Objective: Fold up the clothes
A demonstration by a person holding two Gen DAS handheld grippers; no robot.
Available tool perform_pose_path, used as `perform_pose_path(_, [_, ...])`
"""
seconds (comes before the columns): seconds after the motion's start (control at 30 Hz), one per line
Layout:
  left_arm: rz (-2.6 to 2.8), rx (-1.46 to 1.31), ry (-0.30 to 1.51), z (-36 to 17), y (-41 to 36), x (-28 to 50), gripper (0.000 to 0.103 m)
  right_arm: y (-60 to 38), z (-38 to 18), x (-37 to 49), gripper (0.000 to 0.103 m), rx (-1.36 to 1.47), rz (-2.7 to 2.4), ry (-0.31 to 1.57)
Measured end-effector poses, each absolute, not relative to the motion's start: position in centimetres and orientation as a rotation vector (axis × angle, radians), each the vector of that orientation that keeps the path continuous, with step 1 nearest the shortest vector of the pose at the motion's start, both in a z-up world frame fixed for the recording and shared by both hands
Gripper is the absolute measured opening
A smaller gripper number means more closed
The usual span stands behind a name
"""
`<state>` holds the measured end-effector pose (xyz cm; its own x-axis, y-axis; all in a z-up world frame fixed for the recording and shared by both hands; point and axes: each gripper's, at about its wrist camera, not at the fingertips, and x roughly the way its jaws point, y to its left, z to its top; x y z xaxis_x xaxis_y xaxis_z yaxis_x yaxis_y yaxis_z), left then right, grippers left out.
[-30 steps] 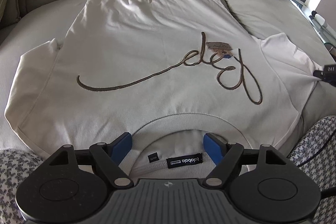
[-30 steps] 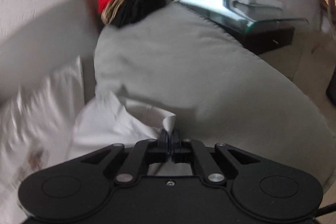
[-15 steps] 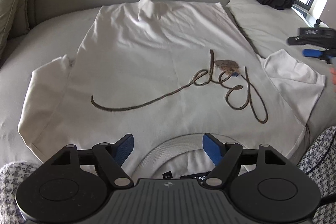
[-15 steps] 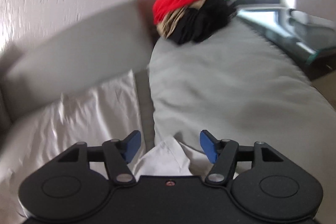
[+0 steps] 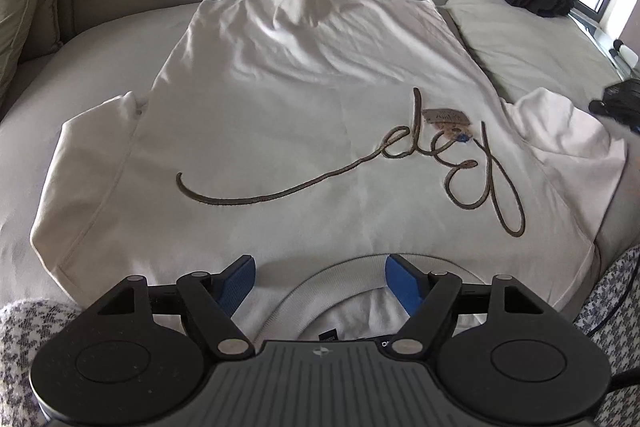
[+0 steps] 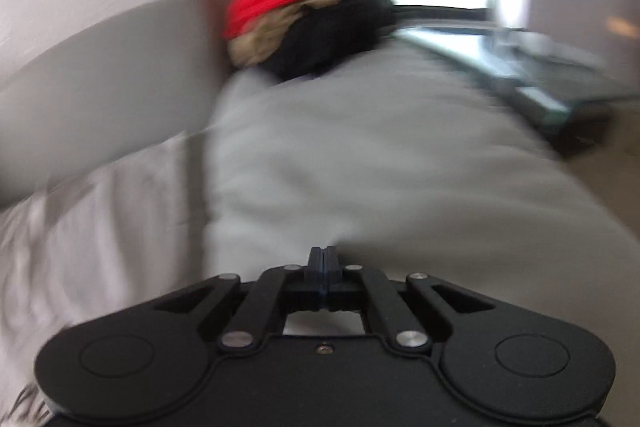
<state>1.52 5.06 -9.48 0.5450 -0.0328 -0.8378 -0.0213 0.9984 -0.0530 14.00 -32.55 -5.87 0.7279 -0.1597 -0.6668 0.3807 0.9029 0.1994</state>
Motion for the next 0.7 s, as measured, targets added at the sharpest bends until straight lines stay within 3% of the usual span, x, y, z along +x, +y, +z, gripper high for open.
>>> perform_pose_path(0.07, [-0.001, -0.059, 0.968, -8.7, 5.4, 1.0, 0.072, -32.7, -4.5, 12.4, 0.030, 0.400, -0.286, 0.678])
perform_pose_path(0.1, [0.004, -0.059, 0.953, -8.2, 5.6, 0.7, 0.072, -31.9, -3.2, 11.2, 0.054, 0.409, -0.245, 0.660])
perform_pose_path(0.13, [0.010, -0.059, 0.937, -7.6, 6.0, 0.4, 0.072, -31.0, -1.9, 10.1, 0.066, 0.418, -0.204, 0.643])
perform_pose_path(0.3, [0.044, -0.066, 0.870, -5.0, 7.8, -1.4, 0.072, -26.9, 4.6, 4.3, 0.084, 0.459, 0.001, 0.552])
perform_pose_path(0.43, [0.083, -0.091, 0.825, -2.7, 10.4, -3.1, 0.072, -23.2, 7.6, 1.3, 0.085, 0.422, 0.066, 0.512])
perform_pose_path(0.6, [0.152, -0.171, 0.802, -1.2, 15.9, -5.4, 0.073, -21.5, 8.0, 0.0, 0.098, 0.488, 0.134, 0.554])
perform_pose_path(0.7, [0.259, -0.253, 0.809, -2.1, 20.2, -5.5, 0.070, -19.8, 6.3, 0.8, 0.098, 0.478, 0.158, 0.626])
